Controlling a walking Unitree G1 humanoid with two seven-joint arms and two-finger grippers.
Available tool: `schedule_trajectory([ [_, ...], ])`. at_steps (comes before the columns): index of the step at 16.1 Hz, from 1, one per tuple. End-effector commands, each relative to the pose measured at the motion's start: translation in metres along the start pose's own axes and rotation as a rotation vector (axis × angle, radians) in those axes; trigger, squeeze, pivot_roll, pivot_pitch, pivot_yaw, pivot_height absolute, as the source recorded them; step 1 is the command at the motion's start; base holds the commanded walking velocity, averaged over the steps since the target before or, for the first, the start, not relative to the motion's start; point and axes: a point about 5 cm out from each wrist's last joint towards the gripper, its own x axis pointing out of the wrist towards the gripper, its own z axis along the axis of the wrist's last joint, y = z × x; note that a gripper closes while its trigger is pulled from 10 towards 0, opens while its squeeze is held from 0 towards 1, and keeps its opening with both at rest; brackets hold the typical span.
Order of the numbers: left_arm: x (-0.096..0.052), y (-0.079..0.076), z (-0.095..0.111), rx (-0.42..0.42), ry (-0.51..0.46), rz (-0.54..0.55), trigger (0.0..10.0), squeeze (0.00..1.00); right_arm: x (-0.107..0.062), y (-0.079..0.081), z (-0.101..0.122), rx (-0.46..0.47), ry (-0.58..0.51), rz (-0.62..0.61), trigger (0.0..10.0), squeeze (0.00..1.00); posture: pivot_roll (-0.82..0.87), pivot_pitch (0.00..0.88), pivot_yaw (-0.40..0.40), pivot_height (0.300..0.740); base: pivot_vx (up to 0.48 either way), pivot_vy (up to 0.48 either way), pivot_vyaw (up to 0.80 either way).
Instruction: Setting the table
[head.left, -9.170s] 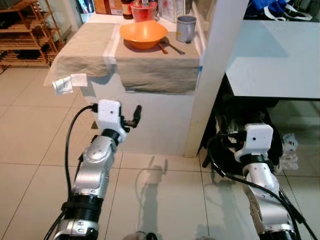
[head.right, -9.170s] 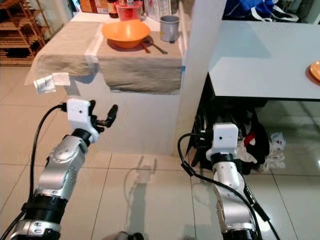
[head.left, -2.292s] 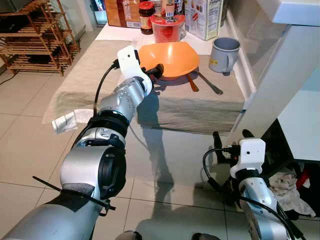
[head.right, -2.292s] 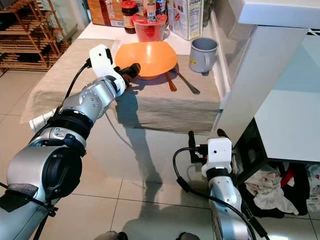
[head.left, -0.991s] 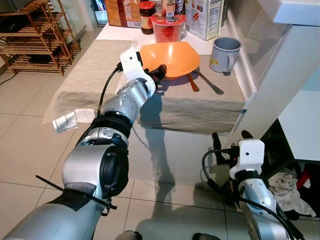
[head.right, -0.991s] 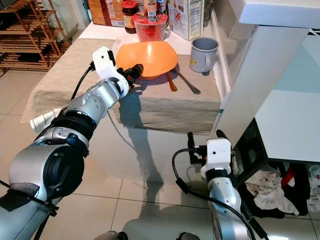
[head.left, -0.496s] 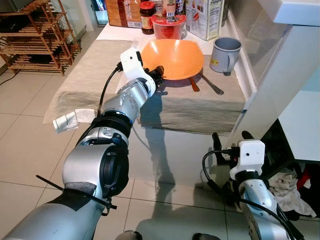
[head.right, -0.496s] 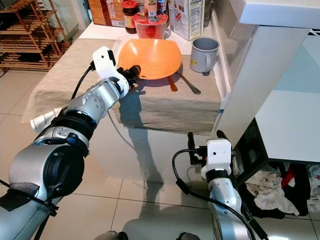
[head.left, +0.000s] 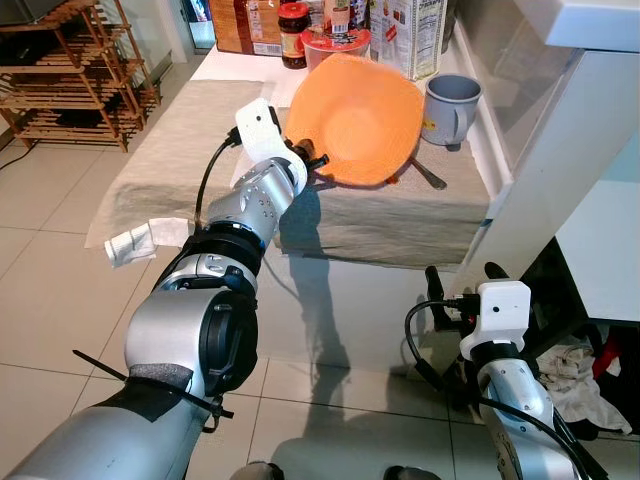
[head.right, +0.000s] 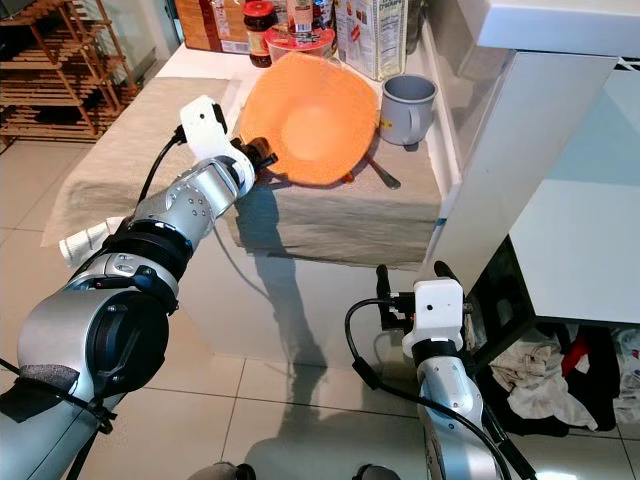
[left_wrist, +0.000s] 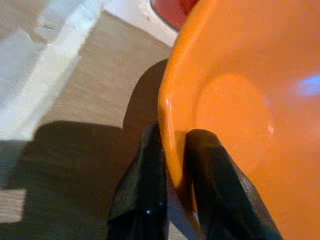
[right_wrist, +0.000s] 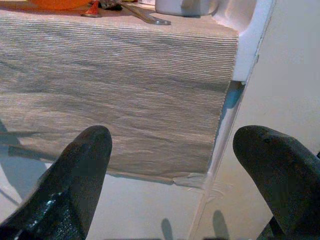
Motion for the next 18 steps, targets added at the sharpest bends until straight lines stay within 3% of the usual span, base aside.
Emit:
schedule_trajectory([
  [1,0.0,0.003,0.007,0.013,-0.031,0.052,0.0,0.0,-0.001,0.0,0.001,-0.01,0.004,0.007,10.0,0.0,-0.15,0.057,0.078,0.74,0.0,0.0,0.0],
  [7,-0.001,0.013,0.01,0.001,-0.08,0.099,0.0,0.0,-0.001,0.001,0.001,-0.013,0.002,0.011,10.0,0.0,-0.14,0.056,0.073,0.74,0.0,0.0,0.0],
  [9,-0.003,0.015,0.018,0.047,-0.131,0.078,0.0,0.0,0.0,0.001,0.002,-0.012,-0.001,0.013,10.0,0.0,-0.15,0.056,0.071,0.74,0.0,0.0,0.0],
  [13,-0.008,-0.007,0.037,0.168,-0.253,-0.109,0.0,0.0,0.001,0.001,0.002,-0.012,-0.003,0.012,10.0,0.0,-0.14,0.056,0.07,0.74,0.0,0.0,0.0],
  [15,-0.011,-0.008,0.038,0.224,-0.286,-0.158,0.0,0.0,0.001,0.001,0.002,-0.011,-0.004,0.012,10.0,0.0,-0.13,0.054,0.071,0.74,0.0,0.0,0.0],
  [16,-0.017,-0.006,0.036,0.308,-0.324,-0.207,0.0,0.0,0.002,0.001,0.002,-0.009,-0.005,0.01,10.0,0.0,-0.12,0.054,0.07,0.74,0.0,0.0,0.0],
  [18,-0.022,-0.004,0.036,0.329,-0.357,-0.245,0.0,0.0,0.003,0.002,0.001,-0.008,-0.002,0.012,10.0,0.0,-0.1,0.053,0.066,0.74,0.0,0.0,0.0],
])
